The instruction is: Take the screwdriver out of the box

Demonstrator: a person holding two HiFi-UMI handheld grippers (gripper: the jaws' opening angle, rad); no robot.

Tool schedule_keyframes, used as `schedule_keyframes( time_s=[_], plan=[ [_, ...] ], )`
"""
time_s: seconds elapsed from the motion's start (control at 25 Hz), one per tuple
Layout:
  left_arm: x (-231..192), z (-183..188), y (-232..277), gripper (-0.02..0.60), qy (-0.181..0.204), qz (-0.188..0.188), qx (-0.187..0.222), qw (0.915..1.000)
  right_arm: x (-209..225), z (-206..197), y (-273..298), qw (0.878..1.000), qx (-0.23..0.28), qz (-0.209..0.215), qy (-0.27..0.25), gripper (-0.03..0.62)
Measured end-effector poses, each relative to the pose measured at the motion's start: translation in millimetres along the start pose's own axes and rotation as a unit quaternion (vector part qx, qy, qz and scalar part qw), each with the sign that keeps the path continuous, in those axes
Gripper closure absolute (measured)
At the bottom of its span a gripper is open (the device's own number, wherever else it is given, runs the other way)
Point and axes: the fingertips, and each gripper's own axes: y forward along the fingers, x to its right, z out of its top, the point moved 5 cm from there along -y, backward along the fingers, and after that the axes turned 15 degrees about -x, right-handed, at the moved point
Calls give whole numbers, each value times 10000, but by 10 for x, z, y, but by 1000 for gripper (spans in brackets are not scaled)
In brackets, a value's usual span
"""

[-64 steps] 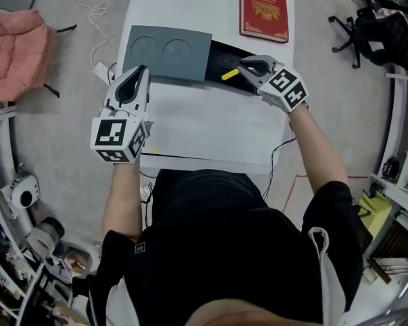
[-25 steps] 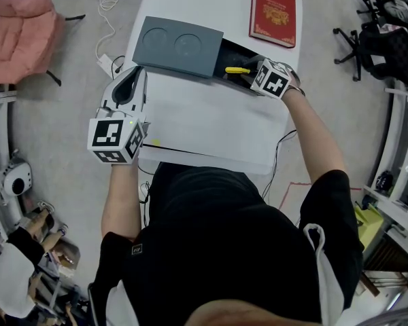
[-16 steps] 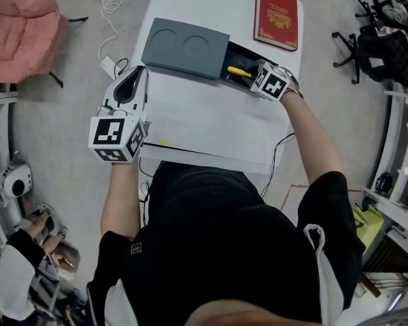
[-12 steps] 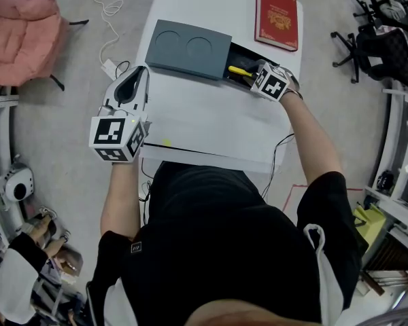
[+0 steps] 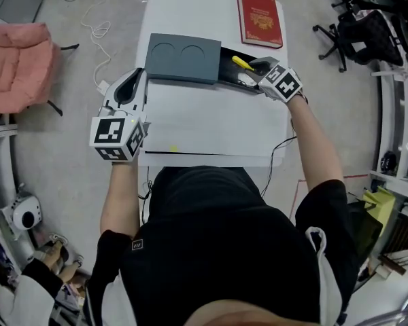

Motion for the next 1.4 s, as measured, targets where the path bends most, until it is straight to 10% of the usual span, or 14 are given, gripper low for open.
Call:
schedule_keyframes(
  time_s=[0.68,1.4],
  plan=[
    [1025,133,-246,552,480,4,91,9988,-604,-525,-1333,9771,2010,43,694,514],
    [2151,120,-898,552,884,542,130,9945,-969,-1746,-2414,8705,4433,709,2015,514]
  ],
)
